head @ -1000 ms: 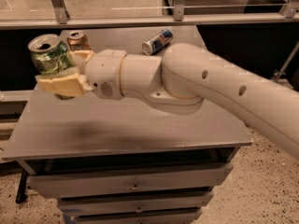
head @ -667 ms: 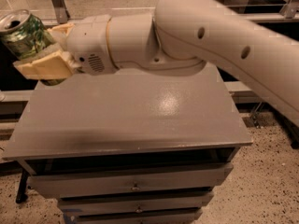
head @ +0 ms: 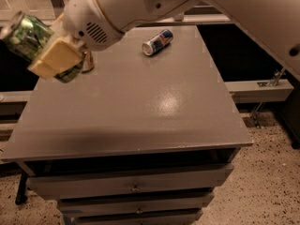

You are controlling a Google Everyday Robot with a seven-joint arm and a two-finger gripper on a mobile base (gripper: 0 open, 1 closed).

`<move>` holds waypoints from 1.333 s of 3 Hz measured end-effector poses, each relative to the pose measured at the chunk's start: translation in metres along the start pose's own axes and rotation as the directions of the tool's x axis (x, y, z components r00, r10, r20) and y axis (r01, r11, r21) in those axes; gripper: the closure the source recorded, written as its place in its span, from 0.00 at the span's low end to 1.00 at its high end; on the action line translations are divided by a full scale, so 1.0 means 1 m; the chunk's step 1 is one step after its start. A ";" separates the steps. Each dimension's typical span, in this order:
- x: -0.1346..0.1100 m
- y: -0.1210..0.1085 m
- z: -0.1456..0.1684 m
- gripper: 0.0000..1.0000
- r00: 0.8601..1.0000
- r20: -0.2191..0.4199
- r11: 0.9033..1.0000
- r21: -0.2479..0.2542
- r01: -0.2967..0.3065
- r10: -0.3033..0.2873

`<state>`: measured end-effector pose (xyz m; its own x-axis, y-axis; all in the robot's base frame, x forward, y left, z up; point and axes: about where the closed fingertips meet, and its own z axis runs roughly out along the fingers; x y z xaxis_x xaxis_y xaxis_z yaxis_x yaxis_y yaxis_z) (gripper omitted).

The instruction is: Knock green can over

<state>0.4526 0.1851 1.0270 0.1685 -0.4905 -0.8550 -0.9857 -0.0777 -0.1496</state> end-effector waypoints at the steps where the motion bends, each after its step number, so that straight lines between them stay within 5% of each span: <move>1: 0.057 -0.002 0.012 1.00 0.963 -0.260 0.993 -0.070 -0.092 0.071; 2: 0.113 -0.009 0.018 1.00 0.876 -0.472 0.988 -0.060 -0.146 0.101; 3: 0.149 -0.016 0.017 1.00 0.794 -0.597 0.986 -0.031 -0.164 0.114; 4: 0.172 -0.017 0.015 1.00 0.731 -0.672 0.985 -0.011 -0.171 0.120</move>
Offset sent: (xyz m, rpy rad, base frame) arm 0.0570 -0.0810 -0.1635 -0.8076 0.1234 -0.1424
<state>0.4987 0.1151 0.8751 0.0003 -0.9511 -0.3089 -1.0000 -0.0017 0.0043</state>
